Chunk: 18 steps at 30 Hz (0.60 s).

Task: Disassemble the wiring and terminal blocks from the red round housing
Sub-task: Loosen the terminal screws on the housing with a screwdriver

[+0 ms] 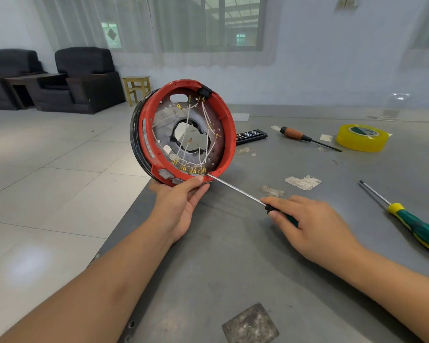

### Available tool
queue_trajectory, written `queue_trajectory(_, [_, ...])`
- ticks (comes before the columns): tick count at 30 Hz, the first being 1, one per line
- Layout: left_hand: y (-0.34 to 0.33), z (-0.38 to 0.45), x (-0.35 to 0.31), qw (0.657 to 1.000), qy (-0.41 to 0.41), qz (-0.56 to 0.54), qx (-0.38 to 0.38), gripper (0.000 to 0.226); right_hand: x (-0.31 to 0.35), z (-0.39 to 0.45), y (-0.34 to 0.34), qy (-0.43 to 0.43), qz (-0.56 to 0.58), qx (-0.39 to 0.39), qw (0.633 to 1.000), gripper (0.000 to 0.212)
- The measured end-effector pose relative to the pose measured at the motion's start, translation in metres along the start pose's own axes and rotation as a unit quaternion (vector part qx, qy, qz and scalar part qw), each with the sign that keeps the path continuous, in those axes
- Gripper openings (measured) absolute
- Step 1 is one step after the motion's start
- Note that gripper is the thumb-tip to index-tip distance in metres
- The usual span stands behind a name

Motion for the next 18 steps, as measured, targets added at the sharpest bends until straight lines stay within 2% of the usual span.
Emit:
queue_trajectory(3, [0.001, 0.000, 0.000, 1.000, 0.002, -0.004, -0.006, 0.077, 0.004, -0.001, 0.002, 0.018, -0.029, -0.008, 0.999, 0.036])
queue_trajectory(8, [0.001, 0.000, 0.000, 1.000, -0.003, -0.008, -0.004, 0.076, 0.010, -0.002, 0.001, 0.014, -0.029, 0.023, 0.999, 0.038])
queue_trajectory(13, [0.001, 0.000, -0.002, 1.000, -0.019, 0.003, -0.003, 0.072, 0.008, -0.003, -0.004, -0.013, 0.044, 0.029, 0.999, 0.035])
queue_trajectory(18, [-0.003, -0.003, -0.001, 0.999, -0.037, 0.018, 0.007, 0.065, 0.012, -0.007, -0.022, -0.041, 0.148, 0.074, 0.985, 0.037])
Point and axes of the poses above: each hand's wrist, its own z-axis towards the middle knuckle, its own y-axis out of the back of the hand, x = y × z, the point moved 10 cm from there along z, towards the middle knuckle, and after that the axes turned 2 degrees about z, right-handed, at the moved point
